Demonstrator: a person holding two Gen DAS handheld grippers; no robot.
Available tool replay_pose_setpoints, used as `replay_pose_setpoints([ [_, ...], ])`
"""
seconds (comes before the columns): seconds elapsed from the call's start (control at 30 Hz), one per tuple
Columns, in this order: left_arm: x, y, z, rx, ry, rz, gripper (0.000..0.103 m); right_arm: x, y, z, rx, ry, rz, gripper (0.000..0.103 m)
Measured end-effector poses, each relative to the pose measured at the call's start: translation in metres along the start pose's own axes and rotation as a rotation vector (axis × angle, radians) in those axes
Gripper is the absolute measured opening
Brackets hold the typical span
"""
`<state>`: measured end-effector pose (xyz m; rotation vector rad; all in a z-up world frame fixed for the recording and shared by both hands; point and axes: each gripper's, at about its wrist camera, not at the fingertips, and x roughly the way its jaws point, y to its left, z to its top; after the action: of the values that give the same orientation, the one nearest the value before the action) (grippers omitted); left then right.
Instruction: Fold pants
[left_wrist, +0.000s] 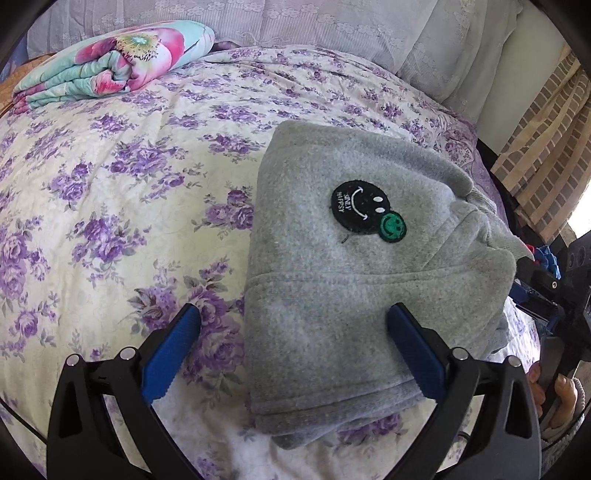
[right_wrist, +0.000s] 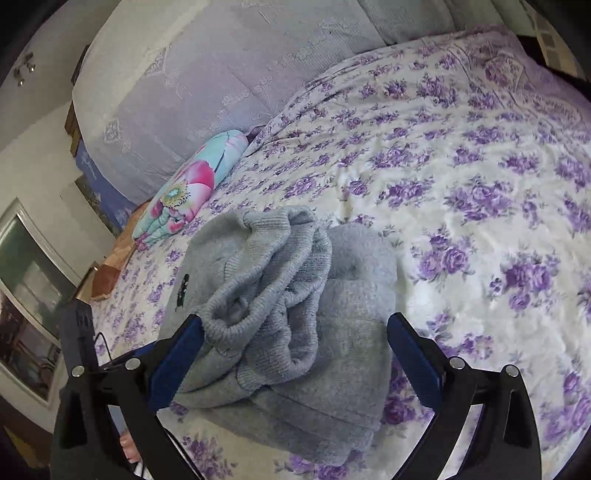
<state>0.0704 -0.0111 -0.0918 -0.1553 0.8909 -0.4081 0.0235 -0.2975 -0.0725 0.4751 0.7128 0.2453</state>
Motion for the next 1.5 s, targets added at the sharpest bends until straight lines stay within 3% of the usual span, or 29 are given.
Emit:
replay_pose_setpoints([
  [0.27, 0.007, -0.006, 0.001, 0.021, -0.018, -0.006, 0.099, 0.021, -0.006, 0.008, 0.001, 0.016, -0.033, 0.1],
  [0.57, 0.004, -0.013, -0.003, 0.051, -0.04, 0.02, 0.099, 0.02, -0.025, -0.006, 0.083, 0.075, 0.015, 0.1],
  [0.7, 0.005, -0.01, -0.004, 0.037, -0.037, 0.008, 0.099, 0.024, -0.031, -0.01, 0.143, 0.068, 0.063, 0.1],
  [1.1, 0.001, -0.013, -0.006, 0.046, -0.054, 0.027, 0.098, 0.021, -0.024, -0.013, 0.115, 0.002, 0.123, 0.1],
  [1.5, 0.005, -0.013, -0.006, 0.037, -0.04, -0.016, 0.099, 0.024, -0.023, -0.015, 0.102, 0.003, 0.121, 0.1],
])
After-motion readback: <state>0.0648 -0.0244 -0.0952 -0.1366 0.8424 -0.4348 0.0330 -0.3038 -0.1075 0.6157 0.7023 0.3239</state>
